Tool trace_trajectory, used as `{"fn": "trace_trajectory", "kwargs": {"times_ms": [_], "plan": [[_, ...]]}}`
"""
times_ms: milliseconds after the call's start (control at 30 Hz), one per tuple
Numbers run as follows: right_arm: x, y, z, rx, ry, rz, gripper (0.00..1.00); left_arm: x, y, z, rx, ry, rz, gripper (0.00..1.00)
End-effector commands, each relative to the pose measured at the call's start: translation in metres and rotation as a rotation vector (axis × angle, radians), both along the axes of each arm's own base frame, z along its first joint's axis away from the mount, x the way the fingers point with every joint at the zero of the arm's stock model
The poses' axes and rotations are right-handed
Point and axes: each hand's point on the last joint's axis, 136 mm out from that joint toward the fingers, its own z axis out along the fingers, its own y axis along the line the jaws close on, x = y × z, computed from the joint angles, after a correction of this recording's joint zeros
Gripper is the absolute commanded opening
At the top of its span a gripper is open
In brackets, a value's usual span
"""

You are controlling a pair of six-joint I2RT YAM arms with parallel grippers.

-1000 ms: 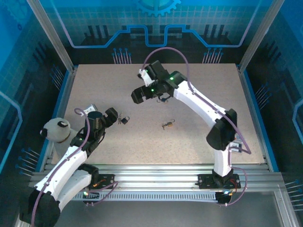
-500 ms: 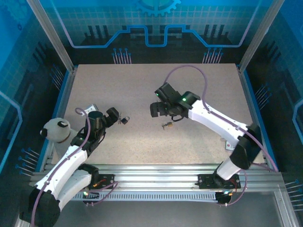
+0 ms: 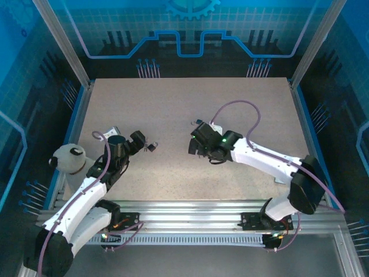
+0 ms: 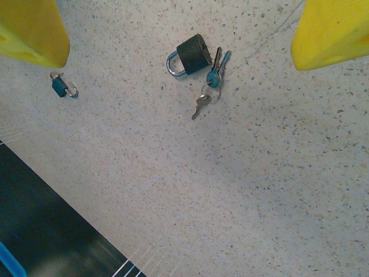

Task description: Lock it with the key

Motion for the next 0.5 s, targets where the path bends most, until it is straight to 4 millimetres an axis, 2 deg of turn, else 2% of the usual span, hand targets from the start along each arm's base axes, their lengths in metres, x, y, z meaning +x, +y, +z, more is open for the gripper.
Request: {"fn": "trace_trajectory", "kwargs": {"times_ms": [0,100,233,467], "plan": [[-0.003,0.006,-0.019,0.006,0.083,-0.099,1.0,0.0,-0.004,-0.002,-0.018,-0.006,-0.011,0.99],[-0.004,0.014,-0.035,0.007,0.143,-0.128,1.0,0.0,-0.003,-0.003,-0.015,-0.004,-0.01,0.99],[0.002,0.021,-0.043,0.0,0.174,-0.145,1.0,0.0,-0.004,-0.002,-0.015,-0.006,-0.013,0.99],[0.015,0.022,-0.068,0.029,0.24,-0.208,0.96,0.001,-0.005,-0.003,-0.017,-0.005,-0.017,0.99]]}}
